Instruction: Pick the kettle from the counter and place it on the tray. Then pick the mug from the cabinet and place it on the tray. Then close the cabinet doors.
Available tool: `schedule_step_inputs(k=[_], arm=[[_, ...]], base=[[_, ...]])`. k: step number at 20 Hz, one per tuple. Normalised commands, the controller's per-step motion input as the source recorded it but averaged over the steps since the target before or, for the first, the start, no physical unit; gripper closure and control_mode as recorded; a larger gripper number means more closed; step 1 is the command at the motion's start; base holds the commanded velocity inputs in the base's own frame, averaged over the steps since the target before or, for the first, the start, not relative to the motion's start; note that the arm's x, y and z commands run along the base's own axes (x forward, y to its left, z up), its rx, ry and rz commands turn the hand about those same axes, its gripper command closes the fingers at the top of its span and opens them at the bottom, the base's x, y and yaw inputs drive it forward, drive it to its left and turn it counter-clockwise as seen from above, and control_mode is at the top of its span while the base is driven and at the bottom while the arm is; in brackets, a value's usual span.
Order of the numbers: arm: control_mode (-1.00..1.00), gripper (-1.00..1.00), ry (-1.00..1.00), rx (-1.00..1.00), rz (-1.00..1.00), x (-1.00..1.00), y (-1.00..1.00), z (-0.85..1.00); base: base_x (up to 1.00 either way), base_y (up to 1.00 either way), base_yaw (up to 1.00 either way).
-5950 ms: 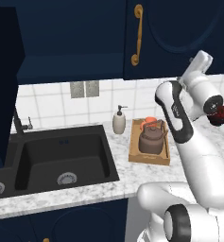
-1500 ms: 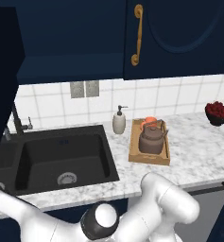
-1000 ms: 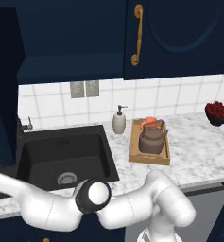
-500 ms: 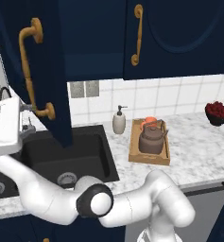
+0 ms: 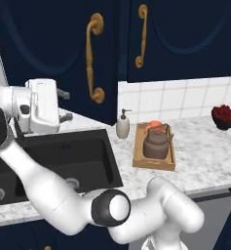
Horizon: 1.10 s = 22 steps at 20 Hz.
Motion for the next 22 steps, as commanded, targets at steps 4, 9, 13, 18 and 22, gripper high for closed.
schedule_step_inputs(k=[4,9,13,18,22], arm=[[-1.0,-1.0,-0.16,0.24,0.24,0.55,-0.96,0.1],[-1.0,-1.0,-0.16,0.25,0.29,0.65,-0.86,0.01],[-1.0,-1.0,-0.25,0.27,0.38,0.76,-0.75,0.0],[-1.0,-1.0,-0.29,0.27,0.4,0.9,-0.62,0.0],[-1.0,-1.0,-0.3,0.25,0.37,0.97,-0.54,0.03]], base=[[0.0,0.0,0.0],[0.0,0.0,0.0],[0.0,0.0,0.0],[0.0,0.0,0.0],[0.0,0.0,0.0]])
